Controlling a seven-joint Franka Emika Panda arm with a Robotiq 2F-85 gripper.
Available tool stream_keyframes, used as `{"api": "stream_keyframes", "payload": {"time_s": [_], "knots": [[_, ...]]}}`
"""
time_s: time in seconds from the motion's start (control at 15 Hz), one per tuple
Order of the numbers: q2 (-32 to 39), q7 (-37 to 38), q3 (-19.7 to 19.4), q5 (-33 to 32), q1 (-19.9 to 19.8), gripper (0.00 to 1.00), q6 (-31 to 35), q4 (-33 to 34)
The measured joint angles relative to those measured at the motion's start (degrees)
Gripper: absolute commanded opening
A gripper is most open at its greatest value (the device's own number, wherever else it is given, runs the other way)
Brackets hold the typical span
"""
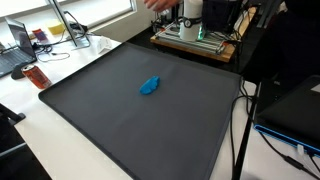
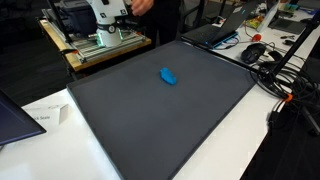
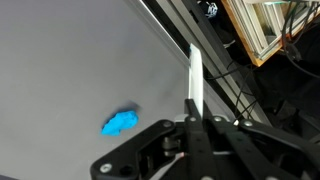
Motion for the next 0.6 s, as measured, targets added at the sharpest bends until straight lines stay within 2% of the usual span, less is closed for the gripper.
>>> {"api": "stream_keyframes", "payload": {"time_s": [0.4, 0.6], "knots": [[0.69, 2.07, 1.31, 0.13, -1.63, 0.01, 0.60, 1.48], [1.57, 10.13, 6.04, 0.17, -1.37, 0.01, 5.11, 2.01]]}}
